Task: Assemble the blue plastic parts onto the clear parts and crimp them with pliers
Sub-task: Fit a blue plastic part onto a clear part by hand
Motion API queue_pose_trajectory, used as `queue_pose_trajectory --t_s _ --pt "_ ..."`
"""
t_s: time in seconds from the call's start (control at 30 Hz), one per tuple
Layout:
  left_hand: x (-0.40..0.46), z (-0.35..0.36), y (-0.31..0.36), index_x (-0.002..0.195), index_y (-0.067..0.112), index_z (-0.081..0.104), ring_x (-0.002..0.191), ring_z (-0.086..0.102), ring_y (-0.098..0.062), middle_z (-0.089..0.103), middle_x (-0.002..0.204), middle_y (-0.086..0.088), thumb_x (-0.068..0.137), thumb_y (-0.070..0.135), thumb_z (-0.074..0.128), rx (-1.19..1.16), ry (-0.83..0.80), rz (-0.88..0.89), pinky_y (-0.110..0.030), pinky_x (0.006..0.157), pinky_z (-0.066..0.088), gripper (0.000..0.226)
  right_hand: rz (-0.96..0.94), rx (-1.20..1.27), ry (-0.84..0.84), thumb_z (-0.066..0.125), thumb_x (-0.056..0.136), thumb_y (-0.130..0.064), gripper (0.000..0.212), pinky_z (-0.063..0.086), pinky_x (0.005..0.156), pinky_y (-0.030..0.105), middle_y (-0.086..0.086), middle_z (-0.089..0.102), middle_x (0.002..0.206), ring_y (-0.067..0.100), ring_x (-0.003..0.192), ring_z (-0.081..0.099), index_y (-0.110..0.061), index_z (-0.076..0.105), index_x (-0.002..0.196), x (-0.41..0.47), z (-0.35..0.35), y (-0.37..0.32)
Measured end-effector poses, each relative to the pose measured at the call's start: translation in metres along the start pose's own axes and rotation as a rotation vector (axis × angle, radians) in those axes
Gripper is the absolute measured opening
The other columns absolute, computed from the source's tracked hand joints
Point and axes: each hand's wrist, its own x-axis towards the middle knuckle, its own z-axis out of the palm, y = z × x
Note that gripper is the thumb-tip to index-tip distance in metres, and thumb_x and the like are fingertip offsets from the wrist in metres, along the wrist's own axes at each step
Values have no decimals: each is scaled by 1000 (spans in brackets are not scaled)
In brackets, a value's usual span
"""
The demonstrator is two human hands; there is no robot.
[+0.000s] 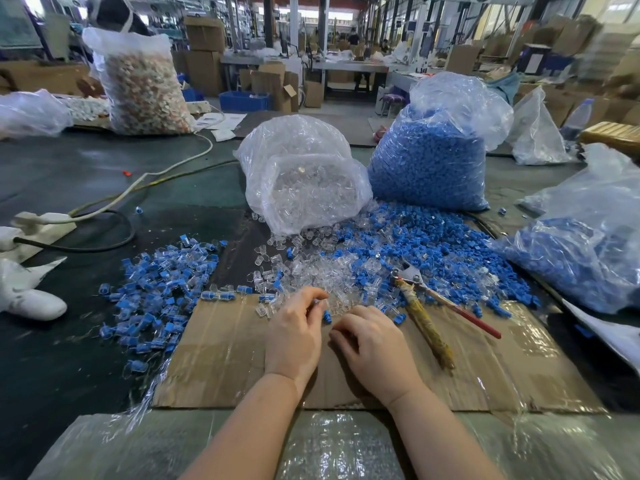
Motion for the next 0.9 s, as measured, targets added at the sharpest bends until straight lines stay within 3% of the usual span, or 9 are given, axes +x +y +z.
queue_pose_trajectory --t_s 0.2,0.37,0.63,0.77,0.9 --pt "0 0 -1 94 21 68 77 50 11 57 82 18 89 11 59 -44 -19 10 -1 70 38 14 -30 54 -12 64 78 -31 16 39 70 23 -3 59 76 18 75 56 -15 64 74 -3 -3 -5" --pt "0 1 -1 86 21 69 73 56 5 61 77 18 84 19 67 -119 4 -57 -2 67 40 5 6 48 -29 60 88 -25 15 45 77 31 1 62 85 21 85 57 -12 66 83 -1 0 1" --pt "0 0 -2 88 21 69 79 58 -2 61 80 16 85 12 64 -71 -19 -70 -6 71 42 10 -78 109 -84 64 75 -29 15 48 72 31 -3 60 80 17 79 56 -15 65 80 -4 -7 -6" --pt "1 0 -2 87 21 68 77 58 -1 61 78 16 85 12 64 -76 -12 -73 -5 69 42 10 -87 54 -92 65 78 -25 11 49 75 34 -1 61 85 19 83 56 -15 66 83 -3 -5 -4" --pt "0 0 -3 87 21 68 78 59 -2 62 79 15 85 12 64 -85 -18 -74 -7 70 43 10 -48 99 -21 59 82 -22 12 50 69 34 -1 61 79 18 76 57 -12 65 78 -5 -7 -6"
